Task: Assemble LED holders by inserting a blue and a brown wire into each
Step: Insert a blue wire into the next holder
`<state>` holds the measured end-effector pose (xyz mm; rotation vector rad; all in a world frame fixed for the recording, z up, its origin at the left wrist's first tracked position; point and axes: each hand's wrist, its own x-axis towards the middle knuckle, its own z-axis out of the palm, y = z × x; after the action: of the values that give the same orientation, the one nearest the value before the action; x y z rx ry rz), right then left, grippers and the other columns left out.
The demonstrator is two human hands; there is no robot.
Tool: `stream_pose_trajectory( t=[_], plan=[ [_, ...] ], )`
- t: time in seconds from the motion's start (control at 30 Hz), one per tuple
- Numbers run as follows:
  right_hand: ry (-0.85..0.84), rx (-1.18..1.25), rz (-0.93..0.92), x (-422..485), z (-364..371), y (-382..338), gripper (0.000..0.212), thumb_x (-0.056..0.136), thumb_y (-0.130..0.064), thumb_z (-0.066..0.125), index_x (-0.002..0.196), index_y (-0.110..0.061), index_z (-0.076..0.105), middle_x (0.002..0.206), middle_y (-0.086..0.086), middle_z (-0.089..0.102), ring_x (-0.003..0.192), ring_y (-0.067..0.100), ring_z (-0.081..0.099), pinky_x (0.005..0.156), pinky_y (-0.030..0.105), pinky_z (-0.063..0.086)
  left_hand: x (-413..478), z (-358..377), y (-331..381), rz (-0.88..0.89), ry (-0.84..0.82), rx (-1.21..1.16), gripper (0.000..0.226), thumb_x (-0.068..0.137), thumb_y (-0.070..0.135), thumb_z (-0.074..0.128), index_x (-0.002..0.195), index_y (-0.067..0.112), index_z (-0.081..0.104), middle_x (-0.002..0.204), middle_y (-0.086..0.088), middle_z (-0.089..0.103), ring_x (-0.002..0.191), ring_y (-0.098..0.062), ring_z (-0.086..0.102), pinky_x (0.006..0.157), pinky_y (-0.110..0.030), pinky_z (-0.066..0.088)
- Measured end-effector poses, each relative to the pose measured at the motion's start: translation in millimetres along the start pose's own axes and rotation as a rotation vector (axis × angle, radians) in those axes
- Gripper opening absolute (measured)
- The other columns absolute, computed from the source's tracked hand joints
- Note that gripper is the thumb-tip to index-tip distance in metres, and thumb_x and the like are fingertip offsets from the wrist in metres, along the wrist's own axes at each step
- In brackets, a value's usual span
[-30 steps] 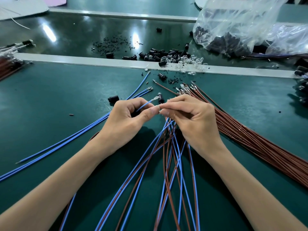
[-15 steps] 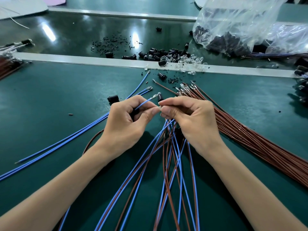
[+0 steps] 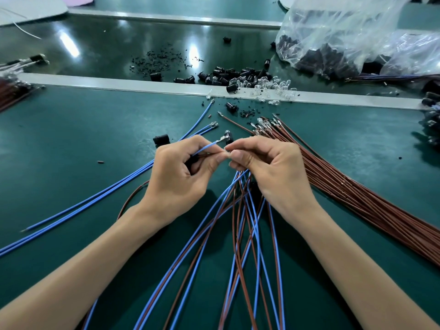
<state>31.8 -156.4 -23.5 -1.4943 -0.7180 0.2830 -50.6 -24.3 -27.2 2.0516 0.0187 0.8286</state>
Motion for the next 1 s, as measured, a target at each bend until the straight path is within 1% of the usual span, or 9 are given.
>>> stream_pose_trajectory(
  t=[0.13, 0.2, 0.37, 0.43, 0.5, 0.57, 0.67, 0.77, 1.0],
  plan=[
    [-0.018, -0.025, -0.021, -0.8, 0.4, 0.6, 0.016, 0.085, -0.006, 0.067, 0.086, -0.022, 0.070, 0.073, -0.008, 0.070, 0.068, 0.004, 0.066, 0.070, 0.016, 0.052, 0.5, -0.6, 0.2, 0.005, -0.009, -0.013, 0.004, 0.084, 0.017, 0.066, 0.080, 0.017, 0.063, 0.056, 0.000, 0.053, 0.047, -0.008, 0.034, 0.046, -0.015, 0.029],
    [-0.032, 0.002, -0.017, -0.7, -0.2, -0.1, 0.017, 0.084, -0.005, 0.067, 0.088, -0.021, 0.069, 0.074, -0.009, 0.070, 0.069, 0.003, 0.066, 0.071, 0.016, 0.053, 0.3, -0.9, -0.3, -0.011, -0.010, -0.036, 0.008, 0.083, 0.016, 0.066, 0.079, 0.021, 0.063, 0.056, 0.012, 0.053, 0.048, -0.005, 0.036, 0.048, -0.012, 0.029],
    [-0.019, 0.075, -0.014, -0.8, -4.5, -2.3, 0.020, 0.075, -0.005, 0.075, 0.090, -0.017, 0.073, 0.081, -0.007, 0.074, 0.078, 0.005, 0.069, 0.075, 0.015, 0.050, 1.2, -0.7, -1.0, -0.104, 0.002, -0.148, 0.016, 0.082, 0.014, 0.066, 0.078, 0.029, 0.061, 0.064, 0.020, 0.060, 0.054, 0.003, 0.046, 0.054, -0.009, 0.036],
    [-0.013, 0.083, -0.020, -0.7, -5.4, -2.9, 0.024, 0.075, 0.000, 0.074, 0.091, -0.019, 0.073, 0.084, -0.006, 0.075, 0.081, 0.005, 0.069, 0.077, 0.014, 0.050, 2.2, -2.0, -0.7, -0.136, 0.009, -0.182, 0.016, 0.083, 0.014, 0.066, 0.077, 0.028, 0.062, 0.063, 0.014, 0.062, 0.052, -0.001, 0.044, 0.051, -0.012, 0.032],
    [-0.001, 0.091, -0.037, -0.7, -5.3, -3.1, 0.026, 0.077, 0.002, 0.073, 0.092, -0.019, 0.073, 0.084, -0.006, 0.074, 0.081, 0.006, 0.069, 0.078, 0.015, 0.051, 3.4, -3.3, -0.1, -0.154, 0.003, -0.188, 0.014, 0.083, 0.016, 0.066, 0.076, 0.027, 0.063, 0.062, -0.006, 0.058, 0.051, -0.024, 0.038, 0.049, -0.026, 0.028],
    [0.012, 0.103, -0.057, -1.1, -5.1, -3.2, 0.025, 0.078, 0.004, 0.072, 0.092, -0.016, 0.072, 0.082, -0.007, 0.074, 0.080, 0.005, 0.069, 0.077, 0.015, 0.051, 4.3, -3.8, 0.4, -0.165, -0.004, -0.192, 0.012, 0.083, 0.017, 0.065, 0.076, 0.027, 0.063, 0.062, -0.018, 0.049, 0.055, -0.035, 0.033, 0.050, -0.033, 0.025],
    [0.012, 0.070, -0.085, -2.5, -4.8, -2.7, 0.021, 0.079, 0.005, 0.070, 0.093, -0.011, 0.072, 0.082, -0.007, 0.073, 0.080, 0.005, 0.069, 0.077, 0.015, 0.051, 4.0, -3.9, -0.2, -0.179, -0.013, -0.212, 0.011, 0.084, 0.018, 0.064, 0.076, 0.026, 0.064, 0.055, -0.008, 0.039, 0.054, -0.031, 0.027, 0.048, -0.030, 0.022],
    [0.009, 0.038, -0.103, -3.2, -4.8, -3.1, 0.020, 0.079, 0.003, 0.071, 0.096, -0.009, 0.071, 0.085, -0.004, 0.072, 0.082, 0.004, 0.068, 0.079, 0.015, 0.050, 3.2, -3.5, -1.7, -0.191, -0.010, -0.228, 0.010, 0.084, 0.018, 0.064, 0.076, 0.025, 0.064, 0.055, 0.002, 0.039, 0.052, -0.019, 0.026, 0.048, -0.027, 0.021],
    [0.020, -0.058, -0.191, -2.3, -4.5, -2.6, 0.025, 0.076, -0.001, 0.073, 0.098, -0.013, 0.069, 0.088, -0.003, 0.068, 0.083, 0.003, 0.065, 0.078, 0.016, 0.049, 2.5, -2.7, -0.4, -0.191, -0.020, -0.226, 0.011, 0.084, 0.019, 0.064, 0.076, 0.026, 0.064, 0.056, 0.003, 0.040, 0.052, -0.015, 0.028, 0.048, -0.027, 0.021]
  ],
)
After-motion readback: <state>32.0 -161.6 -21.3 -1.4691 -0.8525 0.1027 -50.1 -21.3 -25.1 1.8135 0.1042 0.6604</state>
